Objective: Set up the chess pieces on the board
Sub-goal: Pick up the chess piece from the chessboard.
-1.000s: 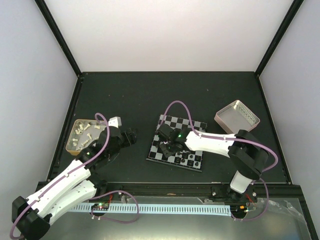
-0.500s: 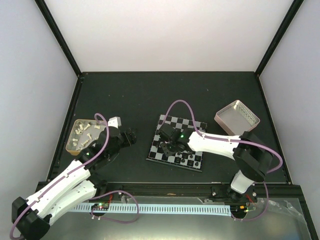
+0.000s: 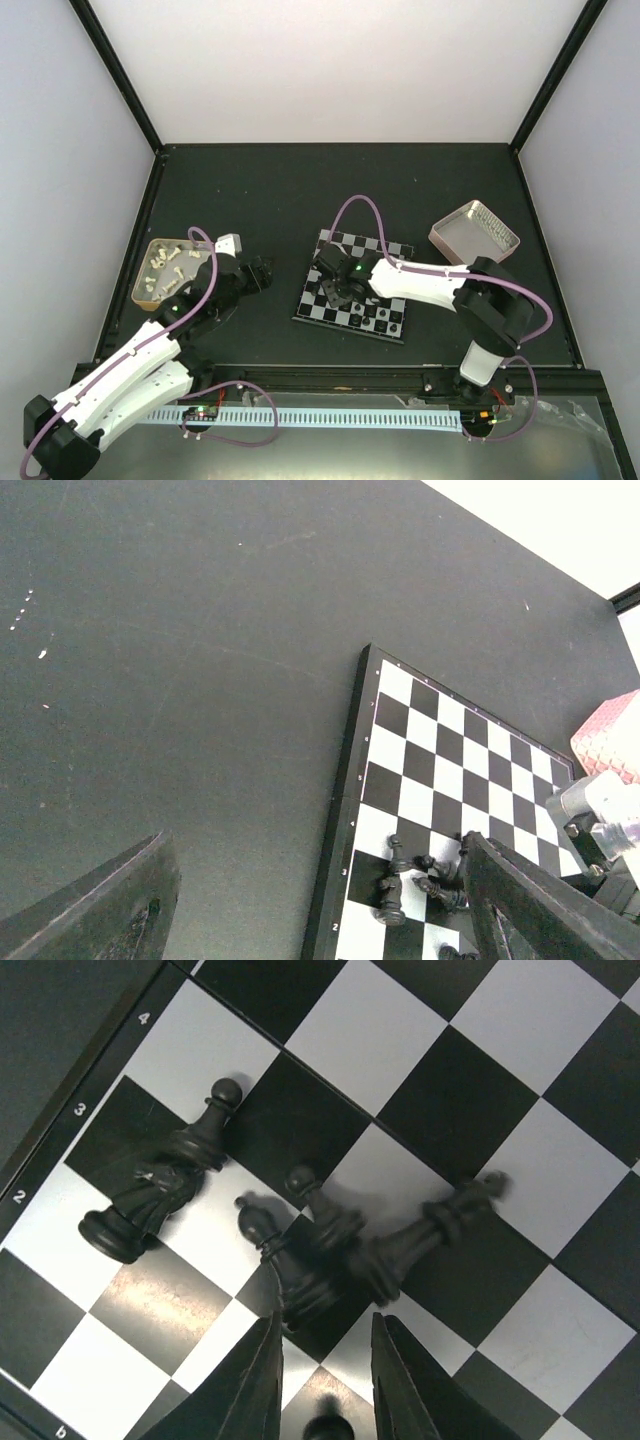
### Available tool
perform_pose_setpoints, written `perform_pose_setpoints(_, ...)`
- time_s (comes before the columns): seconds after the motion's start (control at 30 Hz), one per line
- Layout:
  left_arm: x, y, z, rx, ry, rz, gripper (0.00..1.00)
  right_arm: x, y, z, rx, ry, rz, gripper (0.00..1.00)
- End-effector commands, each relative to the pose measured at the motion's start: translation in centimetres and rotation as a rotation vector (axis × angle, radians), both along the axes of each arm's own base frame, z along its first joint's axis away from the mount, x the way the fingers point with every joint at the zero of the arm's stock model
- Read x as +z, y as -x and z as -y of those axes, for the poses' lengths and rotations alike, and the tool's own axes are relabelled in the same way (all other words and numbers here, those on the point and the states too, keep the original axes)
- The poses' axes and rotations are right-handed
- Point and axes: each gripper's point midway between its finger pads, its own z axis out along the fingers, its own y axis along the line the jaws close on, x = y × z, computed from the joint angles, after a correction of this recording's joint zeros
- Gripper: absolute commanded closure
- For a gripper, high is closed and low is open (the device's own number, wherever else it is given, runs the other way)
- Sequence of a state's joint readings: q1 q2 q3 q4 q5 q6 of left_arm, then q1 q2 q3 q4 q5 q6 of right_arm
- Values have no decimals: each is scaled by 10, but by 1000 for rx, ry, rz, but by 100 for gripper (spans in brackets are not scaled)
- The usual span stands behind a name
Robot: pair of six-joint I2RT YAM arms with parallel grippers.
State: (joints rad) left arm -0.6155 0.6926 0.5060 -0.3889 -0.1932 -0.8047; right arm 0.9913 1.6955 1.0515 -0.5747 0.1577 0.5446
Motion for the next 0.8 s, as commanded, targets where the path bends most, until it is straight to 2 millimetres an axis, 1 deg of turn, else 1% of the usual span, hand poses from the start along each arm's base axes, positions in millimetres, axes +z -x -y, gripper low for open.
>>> perform_pose_setpoints(0.0, 1, 1, -2, 8, 11, 5, 21, 5, -16, 3, -60, 25, 46, 73)
perform_pose_setpoints(0.27, 0, 1, -3, 10, 9, 4, 21, 2, -28, 14, -129, 31, 61, 72)
perform_pose_setpoints(0.4, 0, 0, -3, 10, 7, 5, 21, 4, -34, 18, -160, 7, 66, 70)
perform_pose_setpoints(0.57, 0, 1, -3, 11, 8, 4, 21, 8, -35, 10, -152, -46, 50, 68)
perform_pose_setpoints(0.67, 0, 1, -3, 11, 8, 5, 21, 16, -36, 5, -154, -92, 60, 66)
perform_pose_setpoints(0.77, -1, 1, -3, 11, 7, 3, 21, 20, -41, 6, -183, -115, 72, 63)
